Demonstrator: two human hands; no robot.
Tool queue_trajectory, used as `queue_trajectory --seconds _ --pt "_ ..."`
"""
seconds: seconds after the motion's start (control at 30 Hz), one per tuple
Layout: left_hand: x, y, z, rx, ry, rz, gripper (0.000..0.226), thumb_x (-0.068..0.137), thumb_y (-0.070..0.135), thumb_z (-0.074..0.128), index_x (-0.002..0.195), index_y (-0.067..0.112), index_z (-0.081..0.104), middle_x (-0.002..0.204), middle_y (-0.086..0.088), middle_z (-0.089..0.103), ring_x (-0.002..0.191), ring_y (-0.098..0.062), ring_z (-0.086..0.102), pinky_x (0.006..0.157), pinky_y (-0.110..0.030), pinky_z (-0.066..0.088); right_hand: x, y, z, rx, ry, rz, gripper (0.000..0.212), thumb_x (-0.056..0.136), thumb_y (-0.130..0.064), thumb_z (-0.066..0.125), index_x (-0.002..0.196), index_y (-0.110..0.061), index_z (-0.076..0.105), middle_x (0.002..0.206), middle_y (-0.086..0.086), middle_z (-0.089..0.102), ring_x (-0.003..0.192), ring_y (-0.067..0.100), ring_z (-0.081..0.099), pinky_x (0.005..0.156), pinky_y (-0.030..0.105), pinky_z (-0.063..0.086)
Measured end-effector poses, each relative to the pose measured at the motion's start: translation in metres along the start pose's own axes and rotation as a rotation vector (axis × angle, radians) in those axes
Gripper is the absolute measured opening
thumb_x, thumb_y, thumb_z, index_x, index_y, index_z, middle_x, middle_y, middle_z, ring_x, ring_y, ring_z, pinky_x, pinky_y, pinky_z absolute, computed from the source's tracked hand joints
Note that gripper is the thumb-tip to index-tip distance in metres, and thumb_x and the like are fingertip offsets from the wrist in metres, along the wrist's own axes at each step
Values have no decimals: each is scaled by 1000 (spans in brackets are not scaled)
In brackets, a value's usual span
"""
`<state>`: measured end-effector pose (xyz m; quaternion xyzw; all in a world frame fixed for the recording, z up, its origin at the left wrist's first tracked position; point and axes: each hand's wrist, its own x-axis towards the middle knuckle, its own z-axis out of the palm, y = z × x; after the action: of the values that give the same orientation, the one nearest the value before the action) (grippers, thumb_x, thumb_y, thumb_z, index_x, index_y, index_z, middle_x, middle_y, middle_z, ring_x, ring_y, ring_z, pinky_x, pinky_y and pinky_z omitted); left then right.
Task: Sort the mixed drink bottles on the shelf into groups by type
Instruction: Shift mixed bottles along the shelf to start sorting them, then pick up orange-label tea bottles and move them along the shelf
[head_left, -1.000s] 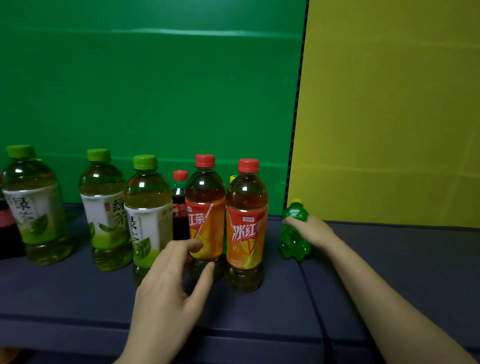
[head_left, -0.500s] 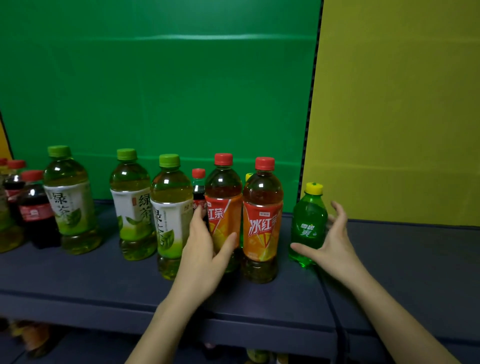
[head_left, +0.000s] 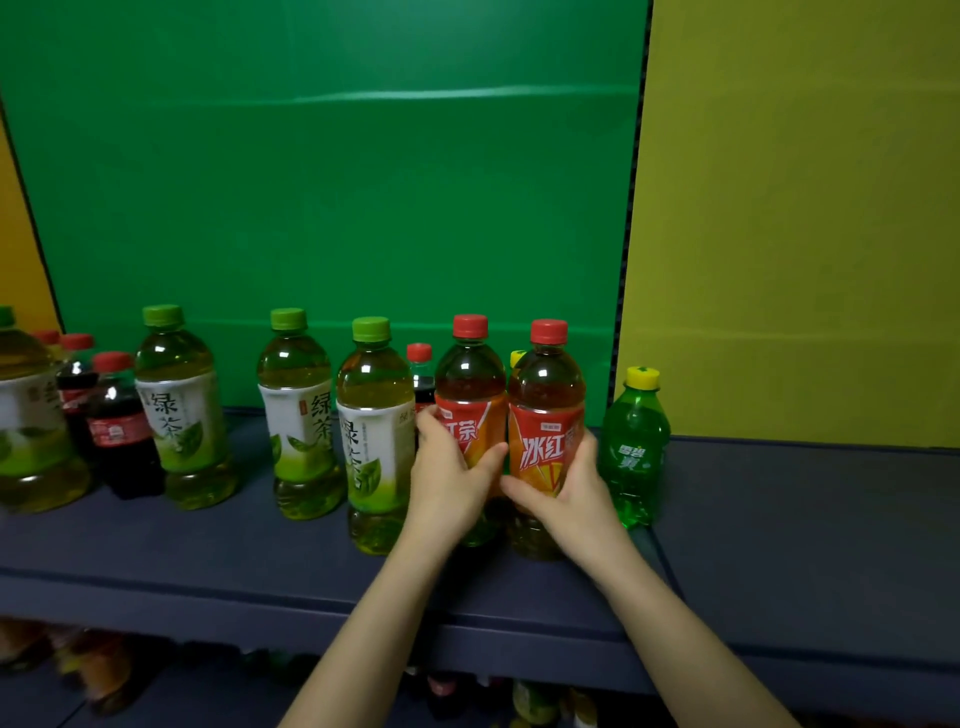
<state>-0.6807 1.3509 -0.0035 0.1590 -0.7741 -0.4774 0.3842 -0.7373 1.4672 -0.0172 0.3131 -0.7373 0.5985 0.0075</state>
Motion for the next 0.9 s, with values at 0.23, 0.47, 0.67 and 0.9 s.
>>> queue_trajectory --seconds 0.23,0.47,0.67,0.9 --pt "-38 4 0 -20 142 119 58 81 24 69 120 26 26 117 3 52 107 -12 55 91 -30 49 -2 8 -10 -41 25 63 68 63 -31 82 118 -21 45 109 -1 62 98 17 61 84 32 49" --pt "-74 35 -51 -75 176 168 62 69 43 71 121 25 41 107 10 62 96 -2 62 86 -32 54 -32 -23 -29 -83 -50 -77 82 43 -63 72 113 -26 51 100 -8 64 91 9 61 79 28 47" --pt "-98 66 -160 67 371 188 66 62 48 80 114 23 49 96 11 66 87 -1 65 73 -22 56 -41 -76 7 56 -248 -155 62 36 -65 66 89 -37 51 90 -17 62 85 4 59 77 29 45" --pt "-153 48 -293 288 699 59 59 55 56 78 103 39 48 92 13 65 85 1 64 72 -23 52 -62 -115 132 177 -558 -233 57 45 -58 71 92 -32 54 91 -17 62 84 1 59 67 17 42"
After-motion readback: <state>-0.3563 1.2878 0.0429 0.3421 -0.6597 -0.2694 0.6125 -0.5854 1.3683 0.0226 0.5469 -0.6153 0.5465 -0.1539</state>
